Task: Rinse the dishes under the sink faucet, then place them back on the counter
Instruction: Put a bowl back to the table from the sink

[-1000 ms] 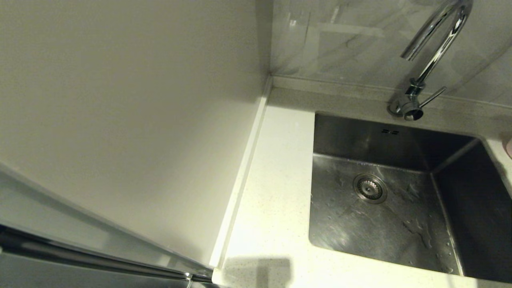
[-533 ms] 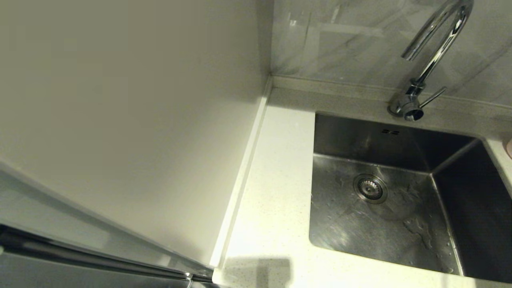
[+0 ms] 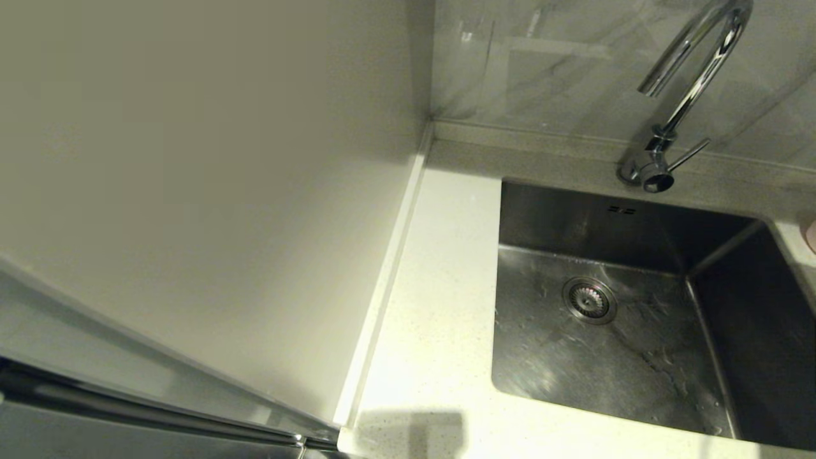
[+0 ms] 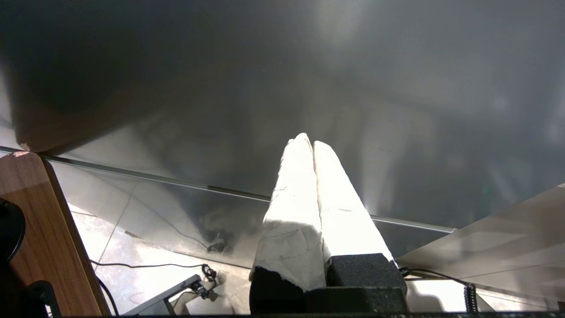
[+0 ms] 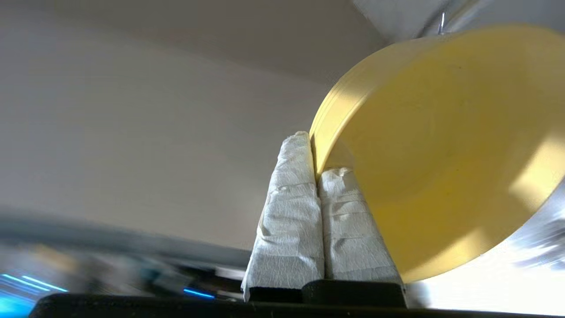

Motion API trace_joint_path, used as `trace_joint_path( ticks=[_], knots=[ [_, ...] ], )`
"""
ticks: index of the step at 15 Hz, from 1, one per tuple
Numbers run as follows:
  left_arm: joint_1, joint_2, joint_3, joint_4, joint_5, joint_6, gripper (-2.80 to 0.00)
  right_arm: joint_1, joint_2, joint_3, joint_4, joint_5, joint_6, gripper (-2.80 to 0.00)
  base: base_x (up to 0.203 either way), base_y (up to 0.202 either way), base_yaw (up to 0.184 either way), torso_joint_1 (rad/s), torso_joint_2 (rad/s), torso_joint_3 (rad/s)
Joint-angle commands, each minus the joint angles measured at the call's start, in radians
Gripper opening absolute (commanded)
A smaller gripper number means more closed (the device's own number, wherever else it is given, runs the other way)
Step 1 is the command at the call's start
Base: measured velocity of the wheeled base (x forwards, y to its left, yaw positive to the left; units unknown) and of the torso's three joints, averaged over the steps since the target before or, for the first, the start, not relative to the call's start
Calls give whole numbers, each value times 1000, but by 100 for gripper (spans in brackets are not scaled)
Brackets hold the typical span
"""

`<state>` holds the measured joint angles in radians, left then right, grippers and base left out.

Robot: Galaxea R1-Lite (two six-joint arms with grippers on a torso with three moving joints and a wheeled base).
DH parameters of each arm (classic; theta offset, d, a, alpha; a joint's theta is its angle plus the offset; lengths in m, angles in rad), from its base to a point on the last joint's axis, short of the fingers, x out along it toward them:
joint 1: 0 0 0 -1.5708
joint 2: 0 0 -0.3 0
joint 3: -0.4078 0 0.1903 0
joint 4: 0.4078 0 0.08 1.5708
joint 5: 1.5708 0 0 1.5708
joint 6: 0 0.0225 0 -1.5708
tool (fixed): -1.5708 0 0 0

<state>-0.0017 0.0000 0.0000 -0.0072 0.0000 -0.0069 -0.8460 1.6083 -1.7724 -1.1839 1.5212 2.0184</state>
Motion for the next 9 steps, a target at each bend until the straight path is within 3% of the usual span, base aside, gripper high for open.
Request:
trace_joint_path(
  ticks=[1, 4, 6, 7, 9],
  knots=[
    [0, 0, 3, 0, 0, -1, -280, 18, -36, -32, 546, 9, 16, -280, 0, 0, 0, 0, 0, 0],
    [0, 0, 3, 0, 0, -1, -280, 86, -39, -54, 952, 9, 22, -280, 0, 0, 0, 0, 0, 0],
    [0, 0, 3, 0, 0, -1, -280, 153, -37, -26, 1080, 9, 24, -280, 0, 0, 0, 0, 0, 0],
    [0, 0, 3, 0, 0, -1, -280, 153, -44, -18, 1051, 9, 23, -280, 0, 0, 0, 0, 0, 0],
    [0, 0, 3, 0, 0, -1, -280, 148, -62, 8, 853, 9, 23, -280, 0, 0, 0, 0, 0, 0]
  ],
)
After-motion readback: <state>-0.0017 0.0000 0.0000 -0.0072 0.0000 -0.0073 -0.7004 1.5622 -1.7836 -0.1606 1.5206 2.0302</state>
